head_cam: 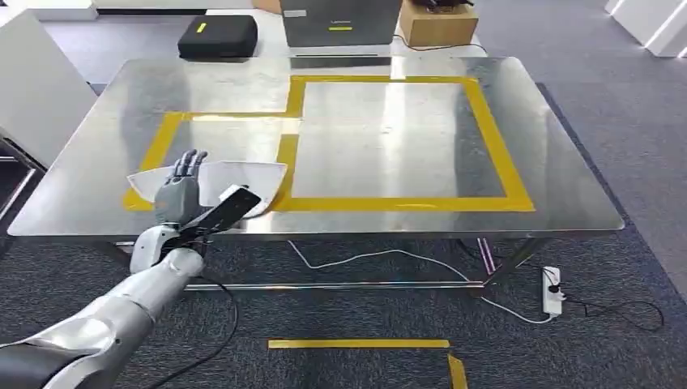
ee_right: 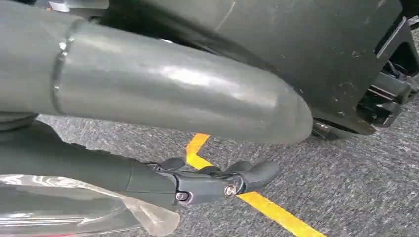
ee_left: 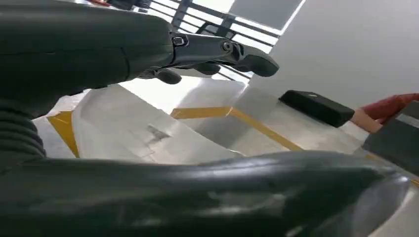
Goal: Take the parts from the cabinet and place them on the table.
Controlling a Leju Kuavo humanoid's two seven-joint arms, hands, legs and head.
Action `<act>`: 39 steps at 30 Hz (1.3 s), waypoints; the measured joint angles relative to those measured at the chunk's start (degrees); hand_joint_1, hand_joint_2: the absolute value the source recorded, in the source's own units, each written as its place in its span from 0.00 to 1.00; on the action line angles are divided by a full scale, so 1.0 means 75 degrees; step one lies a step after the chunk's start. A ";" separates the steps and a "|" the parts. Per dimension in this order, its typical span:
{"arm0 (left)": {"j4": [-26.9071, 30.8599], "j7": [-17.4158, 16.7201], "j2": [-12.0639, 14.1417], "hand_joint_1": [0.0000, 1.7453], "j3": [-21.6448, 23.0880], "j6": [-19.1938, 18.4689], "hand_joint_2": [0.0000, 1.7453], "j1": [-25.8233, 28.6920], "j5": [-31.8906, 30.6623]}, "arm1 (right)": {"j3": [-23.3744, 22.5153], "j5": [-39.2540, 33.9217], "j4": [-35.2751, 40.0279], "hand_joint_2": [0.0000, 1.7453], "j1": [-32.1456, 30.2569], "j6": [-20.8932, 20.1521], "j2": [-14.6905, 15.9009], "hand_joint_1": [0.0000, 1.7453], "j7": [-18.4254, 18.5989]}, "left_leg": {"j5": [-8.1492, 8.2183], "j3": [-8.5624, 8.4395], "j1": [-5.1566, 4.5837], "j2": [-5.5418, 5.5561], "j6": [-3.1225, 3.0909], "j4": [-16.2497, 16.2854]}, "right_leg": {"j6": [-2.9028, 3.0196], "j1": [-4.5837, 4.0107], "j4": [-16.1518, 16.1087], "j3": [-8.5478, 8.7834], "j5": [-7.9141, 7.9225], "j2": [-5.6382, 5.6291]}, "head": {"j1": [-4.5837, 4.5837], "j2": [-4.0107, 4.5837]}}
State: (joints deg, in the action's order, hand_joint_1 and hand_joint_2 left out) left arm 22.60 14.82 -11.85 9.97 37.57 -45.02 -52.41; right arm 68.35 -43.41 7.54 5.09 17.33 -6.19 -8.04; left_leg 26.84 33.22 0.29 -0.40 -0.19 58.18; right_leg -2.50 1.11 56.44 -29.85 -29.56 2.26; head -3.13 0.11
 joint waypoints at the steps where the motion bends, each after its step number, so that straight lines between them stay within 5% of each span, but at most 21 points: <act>1: 0.0000 0.0000 -0.0003 0.00 0.0000 0.0000 0.00 0.0000 -0.0003 | 0.0000 0.0000 0.0000 0.00 0.0000 0.0000 0.0000 0.00 0.0000 | 0.0000 0.0000 0.0000 0.0000 0.0000 0.0000 | 0.0000 0.0000 0.0000 0.0000 0.0000 0.0000 | -0.0003 0.0000; 39: 0.0000 0.0251 0.0498 0.00 -0.0003 -0.0032 0.00 0.0149 0.0341 | 0.0364 0.0230 0.0058 0.00 0.0050 -0.0064 -0.0003 0.00 0.0067 | 0.0000 0.0001 0.0000 0.0001 0.0000 0.0000 | 0.0000 0.0000 0.0003 0.0002 0.0000 0.0001 | 0.0000 0.0000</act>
State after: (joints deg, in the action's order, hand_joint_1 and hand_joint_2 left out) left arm 22.60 16.70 -8.11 9.94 37.33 -43.90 -49.86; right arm 71.08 -41.68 7.98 5.47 16.85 -6.21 -7.54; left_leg 26.84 33.23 0.29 -0.39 -0.19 58.17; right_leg -2.50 1.11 56.46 -29.84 -29.56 2.27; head -3.13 0.11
